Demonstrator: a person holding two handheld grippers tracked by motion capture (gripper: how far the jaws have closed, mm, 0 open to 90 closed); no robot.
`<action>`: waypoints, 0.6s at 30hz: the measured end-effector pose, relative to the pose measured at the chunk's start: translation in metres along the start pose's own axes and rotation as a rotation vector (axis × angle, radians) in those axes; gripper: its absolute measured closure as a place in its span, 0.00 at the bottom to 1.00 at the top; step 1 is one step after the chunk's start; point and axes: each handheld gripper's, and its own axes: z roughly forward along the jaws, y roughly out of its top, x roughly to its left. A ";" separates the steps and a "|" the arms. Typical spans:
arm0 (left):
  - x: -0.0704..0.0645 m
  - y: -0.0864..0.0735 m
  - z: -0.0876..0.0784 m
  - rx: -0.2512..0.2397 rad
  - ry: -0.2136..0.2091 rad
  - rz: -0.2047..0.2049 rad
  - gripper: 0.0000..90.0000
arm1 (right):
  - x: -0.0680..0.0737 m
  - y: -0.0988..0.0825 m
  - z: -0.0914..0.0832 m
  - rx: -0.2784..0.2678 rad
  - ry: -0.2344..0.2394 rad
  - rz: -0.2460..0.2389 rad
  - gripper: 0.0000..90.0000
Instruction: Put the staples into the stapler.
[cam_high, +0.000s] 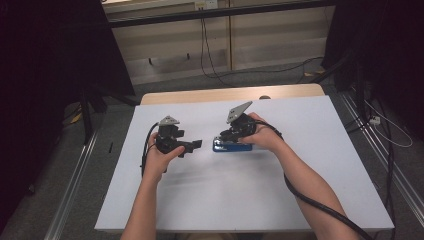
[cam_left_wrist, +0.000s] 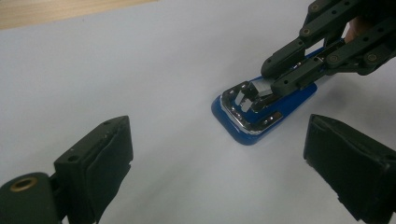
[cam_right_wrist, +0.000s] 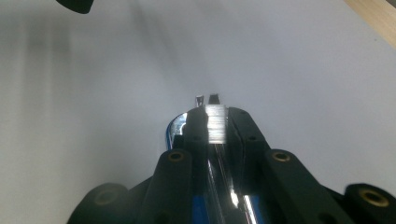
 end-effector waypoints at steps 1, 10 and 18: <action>0.000 0.000 0.000 0.001 0.000 0.000 0.09 | 0.000 0.000 0.000 0.001 0.000 -0.002 0.88; 0.001 0.000 -0.001 -0.001 0.001 -0.001 0.09 | -0.002 -0.001 0.002 0.017 0.011 -0.023 0.88; 0.001 0.000 -0.001 -0.001 -0.001 -0.001 0.09 | -0.003 0.000 0.004 0.020 0.023 -0.036 0.88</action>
